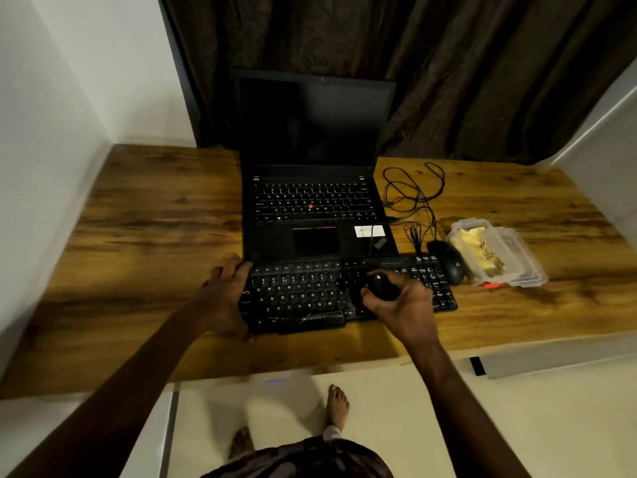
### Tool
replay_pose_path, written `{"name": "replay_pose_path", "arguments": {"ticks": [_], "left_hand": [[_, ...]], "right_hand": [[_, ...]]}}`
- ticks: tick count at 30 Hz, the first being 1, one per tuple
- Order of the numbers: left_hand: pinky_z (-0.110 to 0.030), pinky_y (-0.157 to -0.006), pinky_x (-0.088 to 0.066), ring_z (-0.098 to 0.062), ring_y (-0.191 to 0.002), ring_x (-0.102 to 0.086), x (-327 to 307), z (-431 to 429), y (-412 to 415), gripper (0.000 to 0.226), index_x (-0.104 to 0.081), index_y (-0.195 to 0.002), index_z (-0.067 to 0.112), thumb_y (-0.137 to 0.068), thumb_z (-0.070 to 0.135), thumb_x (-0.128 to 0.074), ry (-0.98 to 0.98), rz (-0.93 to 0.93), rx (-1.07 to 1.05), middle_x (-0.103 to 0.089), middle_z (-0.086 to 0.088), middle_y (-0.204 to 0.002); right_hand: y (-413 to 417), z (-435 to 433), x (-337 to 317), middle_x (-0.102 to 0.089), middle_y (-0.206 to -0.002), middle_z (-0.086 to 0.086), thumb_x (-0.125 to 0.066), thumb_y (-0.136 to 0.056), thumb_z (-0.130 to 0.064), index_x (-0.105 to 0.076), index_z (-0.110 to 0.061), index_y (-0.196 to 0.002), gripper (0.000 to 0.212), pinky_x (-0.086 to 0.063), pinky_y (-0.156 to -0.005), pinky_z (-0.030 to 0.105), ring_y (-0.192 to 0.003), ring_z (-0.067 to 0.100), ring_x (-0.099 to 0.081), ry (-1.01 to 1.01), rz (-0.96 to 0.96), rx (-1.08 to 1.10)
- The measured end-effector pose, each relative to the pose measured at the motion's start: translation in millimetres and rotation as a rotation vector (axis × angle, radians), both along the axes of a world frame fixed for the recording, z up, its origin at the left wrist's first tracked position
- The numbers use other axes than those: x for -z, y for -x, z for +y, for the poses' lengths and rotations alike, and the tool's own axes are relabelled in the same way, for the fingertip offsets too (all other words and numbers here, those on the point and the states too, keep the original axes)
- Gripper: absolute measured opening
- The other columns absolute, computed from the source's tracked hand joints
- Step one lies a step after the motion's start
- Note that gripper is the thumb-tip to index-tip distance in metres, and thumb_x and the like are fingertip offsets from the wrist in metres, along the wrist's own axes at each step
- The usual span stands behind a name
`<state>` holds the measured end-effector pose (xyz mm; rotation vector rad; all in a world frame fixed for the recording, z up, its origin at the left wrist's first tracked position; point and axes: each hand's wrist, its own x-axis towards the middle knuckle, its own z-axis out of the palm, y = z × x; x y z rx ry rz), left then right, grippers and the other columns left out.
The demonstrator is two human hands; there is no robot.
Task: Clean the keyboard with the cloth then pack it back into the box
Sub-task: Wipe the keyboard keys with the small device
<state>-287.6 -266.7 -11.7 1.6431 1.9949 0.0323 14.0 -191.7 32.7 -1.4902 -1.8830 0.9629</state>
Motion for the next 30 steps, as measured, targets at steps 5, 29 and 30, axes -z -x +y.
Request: {"name": "replay_pose_path", "arguments": {"ticks": [5, 29, 30], "left_hand": [[-0.047, -0.117, -0.028, -0.033, -0.142, -0.014, 1, 0, 1, 0.157, -0.006, -0.156, 0.013, -0.034, 0.049, -0.097, -0.008, -0.012, 0.006, -0.005, -0.005, -0.157], [-0.045, -0.111, -0.034, -0.033, -0.14, -0.017, 11, -5, 8, 0.155, -0.005, -0.157, 0.019, -0.034, 0.054, -0.093, -0.045, -0.053, 0.002, -0.007, 0.001, -0.156], [-0.044, -0.111, -0.034, -0.033, -0.14, -0.018, 13, -4, 8, 0.155, -0.006, -0.157, 0.018, -0.034, 0.053, -0.093, -0.05, -0.051, 0.004, -0.008, -0.001, -0.155]], "right_hand": [[-36, 17, 6, -0.074, -0.09, -0.006, -0.081, -0.078, -0.021, -0.073, -0.016, -0.103, 0.027, -0.054, -0.069, 0.01, -0.08, 0.003, -0.07, -0.048, -0.082, 0.099], [15, -8, 7, -0.067, -0.092, -0.007, -0.071, -0.087, -0.031, -0.063, -0.028, -0.1, 0.015, -0.059, -0.074, 0.025, -0.085, 0.007, -0.066, 0.106, -0.108, -0.2], [22, -10, 8, -0.066, -0.088, -0.004, -0.069, -0.089, -0.031, -0.062, -0.025, -0.097, 0.012, -0.059, -0.07, 0.028, -0.08, 0.008, -0.065, 0.091, -0.092, -0.241]]}}
